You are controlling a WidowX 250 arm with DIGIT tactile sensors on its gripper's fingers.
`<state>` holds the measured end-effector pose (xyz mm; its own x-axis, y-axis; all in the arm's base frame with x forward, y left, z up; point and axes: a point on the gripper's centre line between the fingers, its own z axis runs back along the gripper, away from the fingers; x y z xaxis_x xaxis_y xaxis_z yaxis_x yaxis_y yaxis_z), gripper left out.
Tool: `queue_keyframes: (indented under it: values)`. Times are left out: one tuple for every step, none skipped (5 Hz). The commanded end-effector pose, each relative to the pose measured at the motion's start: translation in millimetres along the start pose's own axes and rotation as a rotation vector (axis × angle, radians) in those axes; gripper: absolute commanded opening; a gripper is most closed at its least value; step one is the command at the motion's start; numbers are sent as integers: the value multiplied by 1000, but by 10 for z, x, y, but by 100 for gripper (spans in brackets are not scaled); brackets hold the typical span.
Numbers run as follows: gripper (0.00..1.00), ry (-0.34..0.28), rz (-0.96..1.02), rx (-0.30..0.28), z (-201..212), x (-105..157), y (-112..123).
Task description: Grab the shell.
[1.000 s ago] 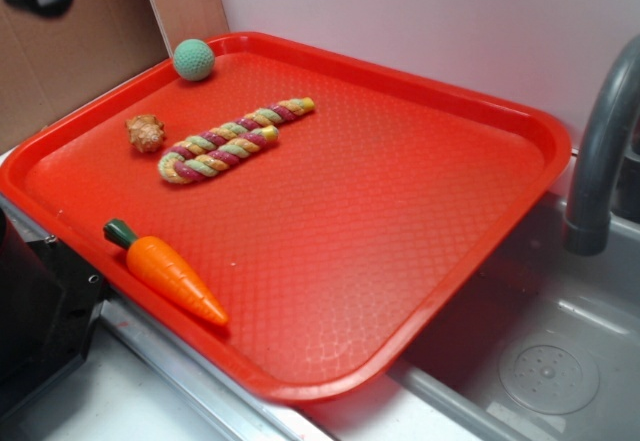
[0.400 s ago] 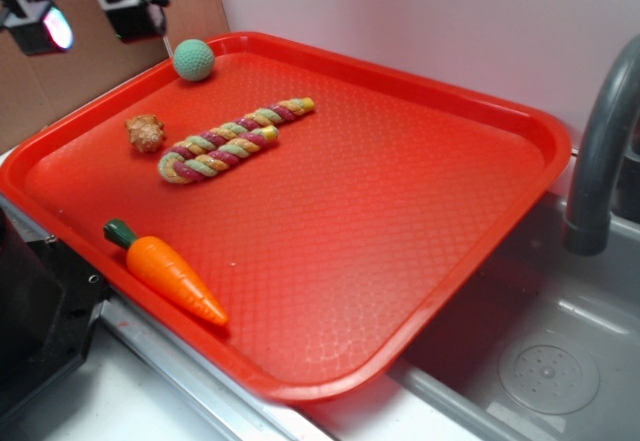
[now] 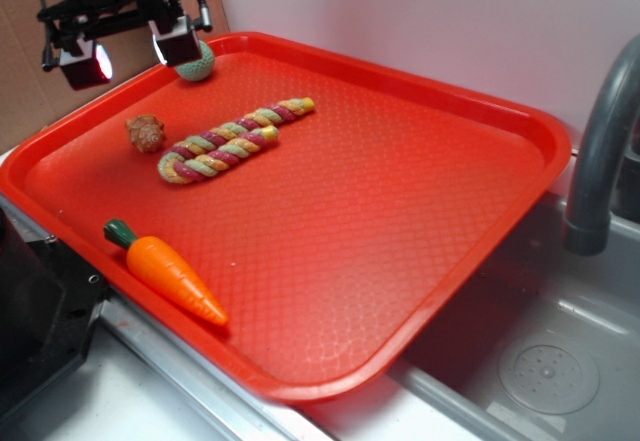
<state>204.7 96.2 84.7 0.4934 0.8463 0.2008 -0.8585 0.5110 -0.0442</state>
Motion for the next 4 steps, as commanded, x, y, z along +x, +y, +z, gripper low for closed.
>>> queue_keyframes:
  values:
    - [100,59,-14,-39,-366,-11,210]
    - [100,79,-66,-9,-553,-121,190]
    - [0,91,-75,13,-658,-180,172]
    - [0,107,-117,14,-597,-129,218]
